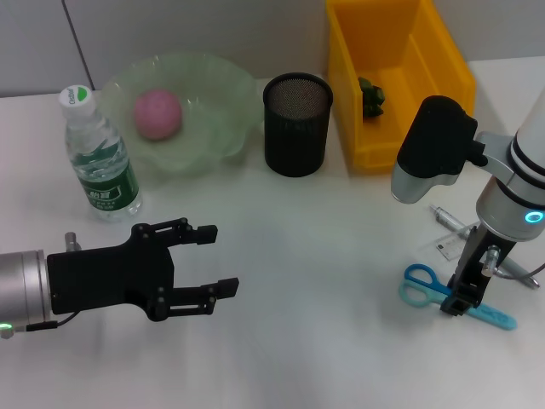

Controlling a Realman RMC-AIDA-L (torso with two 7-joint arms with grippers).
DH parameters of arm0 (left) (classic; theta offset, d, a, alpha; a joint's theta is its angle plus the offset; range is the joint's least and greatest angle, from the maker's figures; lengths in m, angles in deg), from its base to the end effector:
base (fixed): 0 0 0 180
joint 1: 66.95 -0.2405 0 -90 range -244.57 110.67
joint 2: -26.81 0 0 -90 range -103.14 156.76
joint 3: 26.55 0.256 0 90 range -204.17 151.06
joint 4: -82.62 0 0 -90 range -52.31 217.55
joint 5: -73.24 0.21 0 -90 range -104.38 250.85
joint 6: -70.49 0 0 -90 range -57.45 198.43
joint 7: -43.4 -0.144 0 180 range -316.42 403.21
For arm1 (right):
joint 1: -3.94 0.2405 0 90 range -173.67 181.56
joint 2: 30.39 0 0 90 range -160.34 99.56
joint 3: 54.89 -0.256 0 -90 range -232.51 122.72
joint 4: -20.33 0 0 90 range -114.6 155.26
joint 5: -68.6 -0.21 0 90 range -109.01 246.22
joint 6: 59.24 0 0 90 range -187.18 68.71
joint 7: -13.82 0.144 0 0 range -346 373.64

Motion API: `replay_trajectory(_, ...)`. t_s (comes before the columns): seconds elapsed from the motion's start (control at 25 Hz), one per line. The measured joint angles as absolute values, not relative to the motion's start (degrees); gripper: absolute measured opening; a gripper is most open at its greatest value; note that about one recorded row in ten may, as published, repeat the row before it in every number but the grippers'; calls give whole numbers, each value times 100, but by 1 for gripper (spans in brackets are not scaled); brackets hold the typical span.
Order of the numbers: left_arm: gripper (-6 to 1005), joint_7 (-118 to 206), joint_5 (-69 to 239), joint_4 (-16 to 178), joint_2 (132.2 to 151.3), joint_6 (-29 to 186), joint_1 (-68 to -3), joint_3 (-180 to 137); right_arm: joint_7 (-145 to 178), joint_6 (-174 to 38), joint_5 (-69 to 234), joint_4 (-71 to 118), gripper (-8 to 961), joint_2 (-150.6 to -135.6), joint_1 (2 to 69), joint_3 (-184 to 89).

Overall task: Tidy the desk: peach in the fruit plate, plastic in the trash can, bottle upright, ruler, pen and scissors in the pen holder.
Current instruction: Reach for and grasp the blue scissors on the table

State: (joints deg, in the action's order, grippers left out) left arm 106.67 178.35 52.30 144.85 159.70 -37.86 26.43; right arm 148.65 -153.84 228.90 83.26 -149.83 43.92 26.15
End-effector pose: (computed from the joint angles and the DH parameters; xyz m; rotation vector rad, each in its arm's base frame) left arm -0.2564 0.3066 -0.0331 -2.8650 -0.3128 -0.7393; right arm 0.2222 0.3447 -0.0149 -2.6747 0.7722 -1.0203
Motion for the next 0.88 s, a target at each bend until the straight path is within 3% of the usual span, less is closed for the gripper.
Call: replay_trajectory(0.88,800,10660,17835,5230,14485,15970,-3814,2644,14864,-15411,22864,8326,325,-14987,4388,2614)
